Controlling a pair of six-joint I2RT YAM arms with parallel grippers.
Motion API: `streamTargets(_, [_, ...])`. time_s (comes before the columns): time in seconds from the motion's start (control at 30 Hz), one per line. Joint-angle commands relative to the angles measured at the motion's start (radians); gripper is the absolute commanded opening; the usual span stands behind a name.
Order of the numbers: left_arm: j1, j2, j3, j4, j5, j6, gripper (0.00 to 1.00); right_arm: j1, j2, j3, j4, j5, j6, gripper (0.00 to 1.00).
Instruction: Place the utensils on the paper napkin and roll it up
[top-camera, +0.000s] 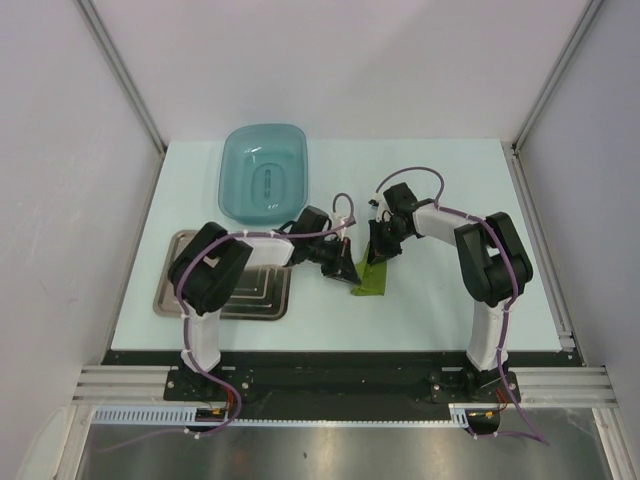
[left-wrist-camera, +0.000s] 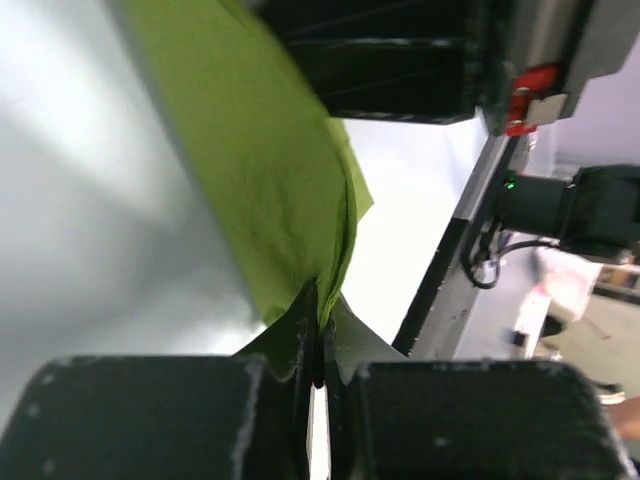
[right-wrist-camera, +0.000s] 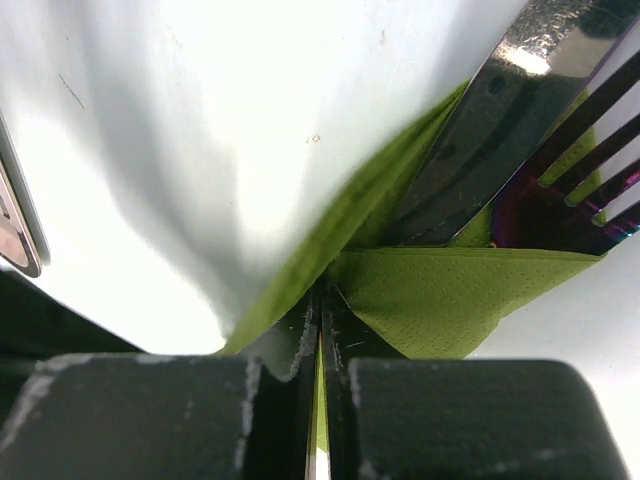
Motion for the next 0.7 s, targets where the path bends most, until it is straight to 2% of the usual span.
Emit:
streamTargets(0.0, [-0.048,-0.035,0.034,-0.018,-0.044,0.069,0.05,0.023,0.109,-0.065,0.015,0.152,-0.043,0.02])
streamTargets(0.2, [-0.088,0.017,0.035,-0.006,-0.094,0.048,0.06,0.023,0.109,-0.063,0.014,0.149,-0.040,0.02])
streamTargets(0.47, [-0.088,0.123,0.060,-0.104,-0.140,0.048,0.03,0.020,0.083,-0.052,-0.009,0.106,-0.030,0.03])
streamTargets(0.67, [-0.083,0.145,0.040,-0.131,-0.151,0.046,0.00,-0.006,-0.036,-0.014,-0.032,-0.014,0.006,0.12])
